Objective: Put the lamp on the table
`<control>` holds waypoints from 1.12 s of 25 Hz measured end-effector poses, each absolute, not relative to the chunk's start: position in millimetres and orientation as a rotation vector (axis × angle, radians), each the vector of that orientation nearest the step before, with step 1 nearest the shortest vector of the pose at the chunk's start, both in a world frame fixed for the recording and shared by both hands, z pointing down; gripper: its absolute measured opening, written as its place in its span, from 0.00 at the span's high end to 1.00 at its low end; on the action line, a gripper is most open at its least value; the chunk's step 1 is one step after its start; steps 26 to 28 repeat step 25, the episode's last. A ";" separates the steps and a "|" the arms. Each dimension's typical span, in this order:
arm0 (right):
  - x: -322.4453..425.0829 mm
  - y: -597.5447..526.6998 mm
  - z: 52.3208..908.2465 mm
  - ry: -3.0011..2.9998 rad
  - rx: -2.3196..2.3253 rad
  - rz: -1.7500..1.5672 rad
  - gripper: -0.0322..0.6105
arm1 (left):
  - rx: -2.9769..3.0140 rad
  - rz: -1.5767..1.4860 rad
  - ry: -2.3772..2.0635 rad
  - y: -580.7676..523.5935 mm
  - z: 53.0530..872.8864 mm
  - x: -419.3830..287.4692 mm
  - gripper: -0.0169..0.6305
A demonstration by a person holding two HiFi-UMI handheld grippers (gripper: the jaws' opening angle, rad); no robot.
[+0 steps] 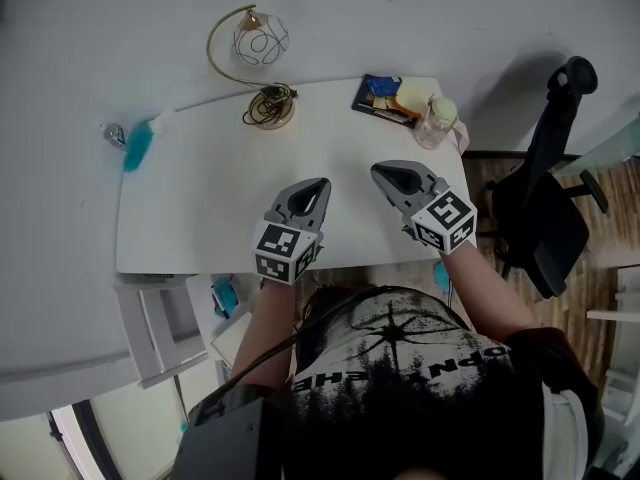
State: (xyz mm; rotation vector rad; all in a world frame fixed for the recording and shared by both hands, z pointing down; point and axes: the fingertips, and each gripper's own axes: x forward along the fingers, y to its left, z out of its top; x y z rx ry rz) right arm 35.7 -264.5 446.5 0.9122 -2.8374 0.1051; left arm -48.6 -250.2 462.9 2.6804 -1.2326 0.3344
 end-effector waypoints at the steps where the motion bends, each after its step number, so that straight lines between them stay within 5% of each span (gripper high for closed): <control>1: 36.6 -263.3 446.8 -2.835 0.913 0.103 0.92 | 2.686 0.335 -1.231 -249.4 461.4 -46.9 0.95; 28: 35.8 -252.7 456.3 -2.842 0.900 0.093 0.92 | 2.720 0.385 -1.182 -239.7 453.4 -26.3 0.95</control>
